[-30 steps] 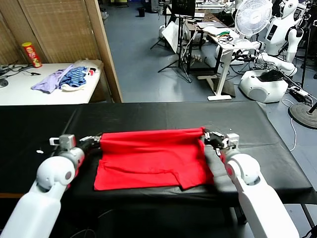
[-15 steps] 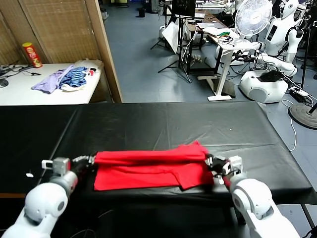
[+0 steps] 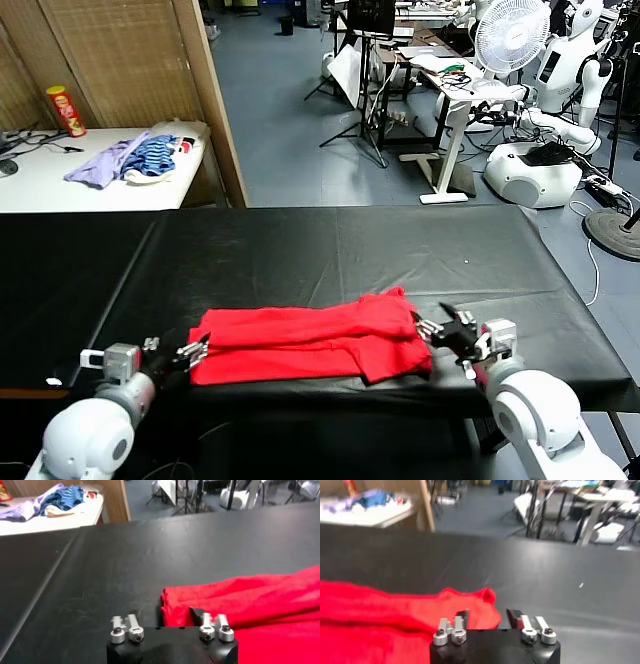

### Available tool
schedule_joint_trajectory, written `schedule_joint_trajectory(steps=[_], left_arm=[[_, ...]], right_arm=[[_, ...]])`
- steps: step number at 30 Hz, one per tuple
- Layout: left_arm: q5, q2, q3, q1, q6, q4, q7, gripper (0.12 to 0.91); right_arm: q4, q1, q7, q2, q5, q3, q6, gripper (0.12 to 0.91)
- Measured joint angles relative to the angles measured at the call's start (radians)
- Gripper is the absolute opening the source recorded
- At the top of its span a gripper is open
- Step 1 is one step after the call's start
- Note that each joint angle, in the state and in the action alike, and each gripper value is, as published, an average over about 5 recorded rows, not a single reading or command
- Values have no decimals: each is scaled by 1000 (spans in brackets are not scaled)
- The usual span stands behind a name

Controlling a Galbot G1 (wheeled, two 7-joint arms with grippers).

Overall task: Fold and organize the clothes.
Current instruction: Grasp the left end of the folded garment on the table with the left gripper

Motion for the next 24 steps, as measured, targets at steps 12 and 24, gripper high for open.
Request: schedule_joint_trajectory(steps=[12, 24], left_arm=[[-72, -79, 66, -180, -14, 173, -2, 794], [-77, -90, 66, -186, 13, 238, 0, 295]], right_arm=[[-268, 169, -37, 103, -69, -120, 64, 758], [-311, 164, -13, 150, -138, -156, 110, 182]])
